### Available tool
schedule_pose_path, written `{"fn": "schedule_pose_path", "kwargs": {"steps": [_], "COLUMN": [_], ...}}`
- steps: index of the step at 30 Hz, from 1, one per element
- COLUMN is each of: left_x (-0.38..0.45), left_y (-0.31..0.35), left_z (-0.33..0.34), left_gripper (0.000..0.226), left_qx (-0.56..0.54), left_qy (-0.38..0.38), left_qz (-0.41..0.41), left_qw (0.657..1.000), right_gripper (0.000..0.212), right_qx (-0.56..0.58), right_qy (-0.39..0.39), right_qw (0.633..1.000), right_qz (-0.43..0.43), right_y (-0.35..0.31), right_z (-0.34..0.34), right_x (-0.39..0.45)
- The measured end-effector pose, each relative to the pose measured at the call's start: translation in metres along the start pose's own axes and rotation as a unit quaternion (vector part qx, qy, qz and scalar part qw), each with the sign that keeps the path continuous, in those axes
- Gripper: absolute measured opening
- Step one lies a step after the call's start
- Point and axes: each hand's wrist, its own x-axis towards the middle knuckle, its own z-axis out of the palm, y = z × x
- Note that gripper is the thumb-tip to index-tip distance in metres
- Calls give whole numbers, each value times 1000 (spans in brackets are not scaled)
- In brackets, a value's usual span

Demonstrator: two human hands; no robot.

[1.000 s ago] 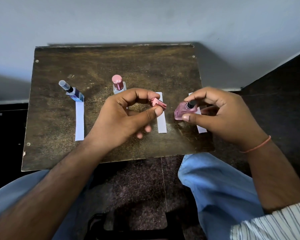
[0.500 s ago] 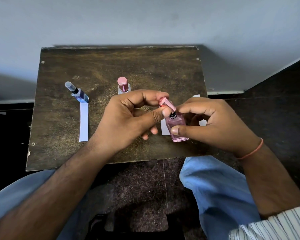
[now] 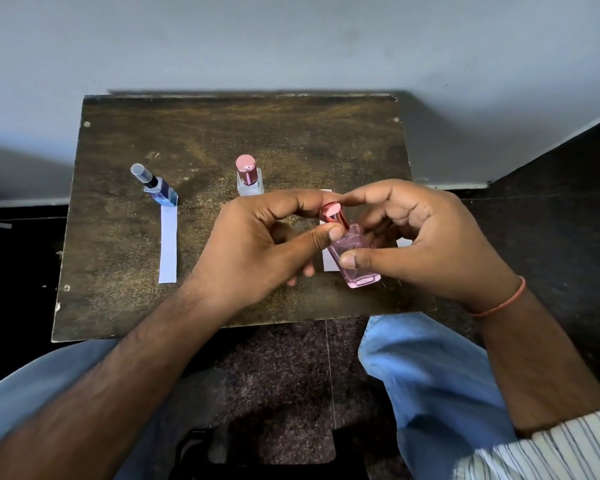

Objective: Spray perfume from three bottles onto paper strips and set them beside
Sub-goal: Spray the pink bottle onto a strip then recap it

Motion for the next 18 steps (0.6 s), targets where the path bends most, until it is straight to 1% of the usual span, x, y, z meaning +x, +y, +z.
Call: {"fn": "schedule_pose_path", "kwargs": {"steps": [4, 8, 11, 13, 16, 18], "left_x": [-1, -1, -1, -2, -1, 0], "left_y": [0, 0, 1, 2, 4, 5], "left_z": [2, 4, 6, 6, 7, 8], "left_gripper": [23, 26, 27, 30, 47, 63], "left_qx": [17, 0, -16, -33, -67, -80], "left_qy": [8, 9, 6, 8, 8, 10], "left_qz": [13, 1, -6, -17, -57, -94], "left_qw": [1000, 1000, 1000, 999, 996, 992], "right_gripper": [64, 62, 61, 58, 51, 47], "right_qx": [38, 54, 48, 22, -22, -14], "right_qy": [9, 16, 21, 25, 34, 52], "right_qw": [999, 998, 998, 999, 999, 998], "right_qz": [-14, -20, -18, -11, -9, -10], "right_y": [0, 0, 2, 3, 5, 6], "right_z": [1, 1, 2, 1, 1, -1], "right_x": [0, 0, 0, 2, 5, 7]}}
